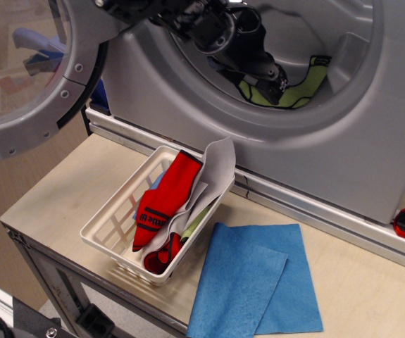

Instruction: Take clothes out of laundry machine

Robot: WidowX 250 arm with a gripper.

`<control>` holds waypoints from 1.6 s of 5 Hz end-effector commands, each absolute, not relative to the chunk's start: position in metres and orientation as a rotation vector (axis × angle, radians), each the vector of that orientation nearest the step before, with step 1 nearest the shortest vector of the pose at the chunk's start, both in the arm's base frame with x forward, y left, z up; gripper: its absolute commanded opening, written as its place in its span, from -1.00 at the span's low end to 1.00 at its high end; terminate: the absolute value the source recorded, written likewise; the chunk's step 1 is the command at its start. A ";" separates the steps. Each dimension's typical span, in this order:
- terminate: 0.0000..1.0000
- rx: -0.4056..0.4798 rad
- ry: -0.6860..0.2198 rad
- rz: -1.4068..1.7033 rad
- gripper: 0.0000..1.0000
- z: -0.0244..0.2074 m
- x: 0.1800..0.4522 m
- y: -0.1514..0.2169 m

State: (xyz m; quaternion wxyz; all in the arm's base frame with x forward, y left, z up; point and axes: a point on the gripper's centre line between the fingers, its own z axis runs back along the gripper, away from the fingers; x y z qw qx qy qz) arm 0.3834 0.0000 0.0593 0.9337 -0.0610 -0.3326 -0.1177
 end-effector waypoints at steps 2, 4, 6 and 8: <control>-1.00 -0.116 -0.615 -0.248 1.00 0.028 0.413 -0.008; -1.00 -0.157 -0.446 -0.161 -1.00 0.015 0.398 0.004; -1.00 -0.108 -0.417 -0.175 -1.00 0.015 0.375 0.016; -1.00 -0.123 -0.519 -0.197 -1.00 0.036 0.367 0.013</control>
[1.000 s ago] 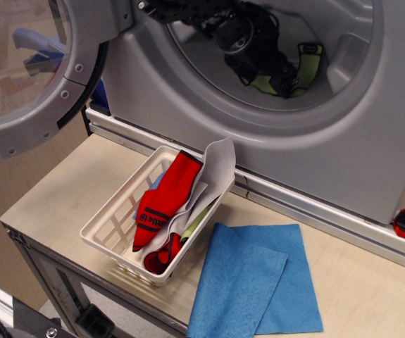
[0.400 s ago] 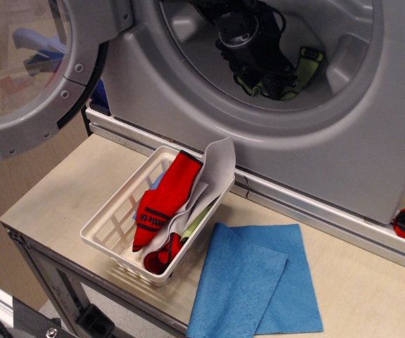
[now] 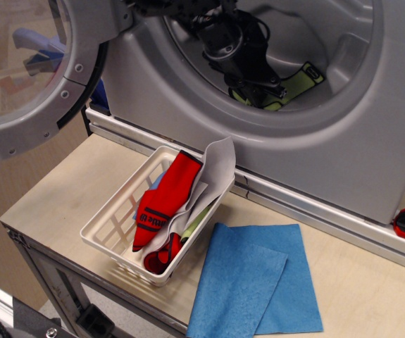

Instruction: Take clothes out of laundry machine

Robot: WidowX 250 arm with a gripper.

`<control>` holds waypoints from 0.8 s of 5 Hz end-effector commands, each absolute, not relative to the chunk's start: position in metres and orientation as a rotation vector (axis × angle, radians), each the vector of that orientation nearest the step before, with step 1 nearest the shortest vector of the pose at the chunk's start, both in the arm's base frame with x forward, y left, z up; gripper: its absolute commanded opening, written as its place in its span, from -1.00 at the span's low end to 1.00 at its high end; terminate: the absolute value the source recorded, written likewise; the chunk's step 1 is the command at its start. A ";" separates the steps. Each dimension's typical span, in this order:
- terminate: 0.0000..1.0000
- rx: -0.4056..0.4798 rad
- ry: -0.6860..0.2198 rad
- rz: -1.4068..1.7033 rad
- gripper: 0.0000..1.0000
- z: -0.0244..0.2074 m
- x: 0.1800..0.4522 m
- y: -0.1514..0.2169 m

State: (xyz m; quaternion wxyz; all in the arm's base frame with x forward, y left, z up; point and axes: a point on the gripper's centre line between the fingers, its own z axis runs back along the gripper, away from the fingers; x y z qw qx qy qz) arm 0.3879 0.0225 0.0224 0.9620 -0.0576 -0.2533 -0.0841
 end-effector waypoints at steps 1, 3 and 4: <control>-1.00 -0.168 -0.611 -0.173 -1.00 0.063 0.351 0.017; -1.00 -0.230 -0.674 -0.177 -1.00 0.108 0.303 0.046; -1.00 -0.201 -0.608 -0.213 -1.00 0.101 0.272 0.072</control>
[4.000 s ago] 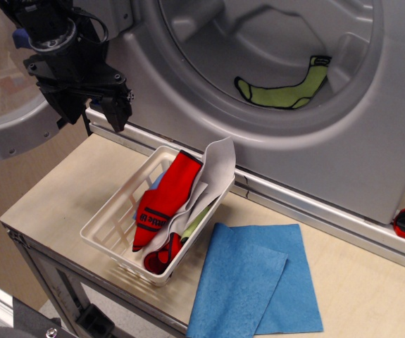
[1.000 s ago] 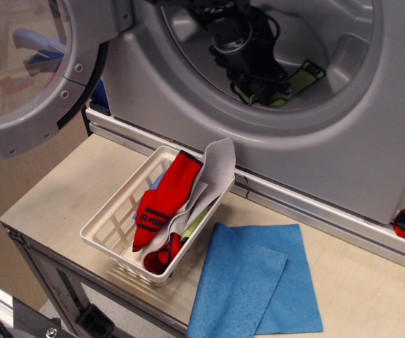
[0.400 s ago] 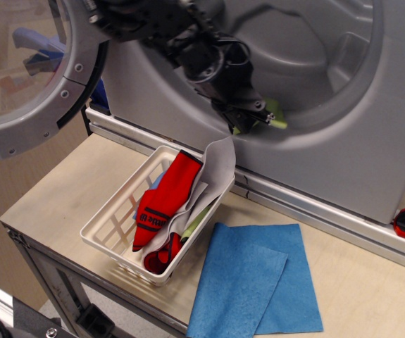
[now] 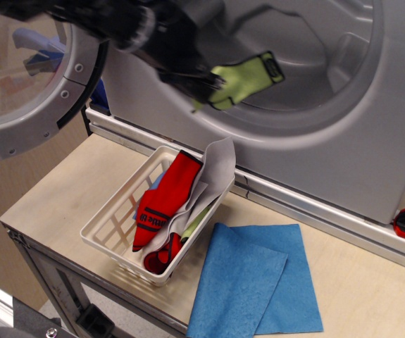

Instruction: Take clothes out of laundry machine

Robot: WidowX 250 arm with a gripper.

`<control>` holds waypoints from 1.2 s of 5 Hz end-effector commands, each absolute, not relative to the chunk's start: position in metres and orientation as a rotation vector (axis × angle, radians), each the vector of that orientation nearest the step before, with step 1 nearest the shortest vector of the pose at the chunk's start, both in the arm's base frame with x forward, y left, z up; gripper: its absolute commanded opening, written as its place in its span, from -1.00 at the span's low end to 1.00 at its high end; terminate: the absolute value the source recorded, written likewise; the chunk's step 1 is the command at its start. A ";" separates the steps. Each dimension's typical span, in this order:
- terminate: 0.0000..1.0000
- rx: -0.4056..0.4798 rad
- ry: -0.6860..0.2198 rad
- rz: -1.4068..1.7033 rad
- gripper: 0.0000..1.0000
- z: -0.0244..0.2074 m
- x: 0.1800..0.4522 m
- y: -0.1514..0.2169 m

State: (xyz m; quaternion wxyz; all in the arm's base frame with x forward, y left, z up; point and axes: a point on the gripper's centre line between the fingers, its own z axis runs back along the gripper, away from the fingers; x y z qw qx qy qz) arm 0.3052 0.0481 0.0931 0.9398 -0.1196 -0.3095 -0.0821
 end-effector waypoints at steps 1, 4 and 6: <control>-1.00 -0.158 -0.502 -0.267 -1.00 0.074 0.249 0.091; -1.00 -0.196 -0.418 -0.222 1.00 0.065 0.227 0.093; -1.00 -0.214 -0.432 -0.221 1.00 0.071 0.232 0.086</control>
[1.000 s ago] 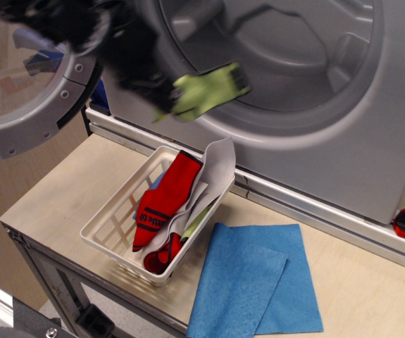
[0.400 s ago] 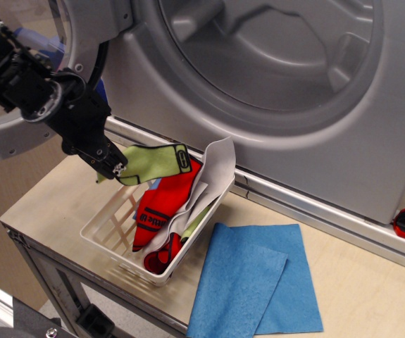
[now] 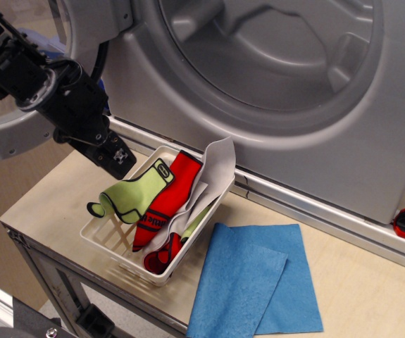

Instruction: Take clothes out of laundry machine

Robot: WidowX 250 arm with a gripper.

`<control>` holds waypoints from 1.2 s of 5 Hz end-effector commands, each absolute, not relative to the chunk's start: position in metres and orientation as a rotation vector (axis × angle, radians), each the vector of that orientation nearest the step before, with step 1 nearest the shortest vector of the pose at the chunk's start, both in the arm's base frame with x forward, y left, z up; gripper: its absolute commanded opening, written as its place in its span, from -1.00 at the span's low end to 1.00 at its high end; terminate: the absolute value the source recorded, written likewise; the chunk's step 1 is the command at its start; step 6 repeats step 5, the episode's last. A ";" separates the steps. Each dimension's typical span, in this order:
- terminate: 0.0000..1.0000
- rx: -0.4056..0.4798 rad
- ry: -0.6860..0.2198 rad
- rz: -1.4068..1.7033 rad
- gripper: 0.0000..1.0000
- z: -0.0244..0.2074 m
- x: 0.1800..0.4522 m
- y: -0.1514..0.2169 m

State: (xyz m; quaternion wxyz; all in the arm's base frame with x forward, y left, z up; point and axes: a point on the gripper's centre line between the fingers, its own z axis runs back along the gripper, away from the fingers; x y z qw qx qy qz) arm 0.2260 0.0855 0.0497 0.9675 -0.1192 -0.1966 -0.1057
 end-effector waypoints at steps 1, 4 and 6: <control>-1.00 -0.190 -0.443 -0.234 1.00 0.074 0.240 0.077; -1.00 -0.121 -0.444 -0.276 1.00 0.089 0.270 0.062; 1.00 -0.121 -0.444 -0.276 1.00 0.089 0.270 0.062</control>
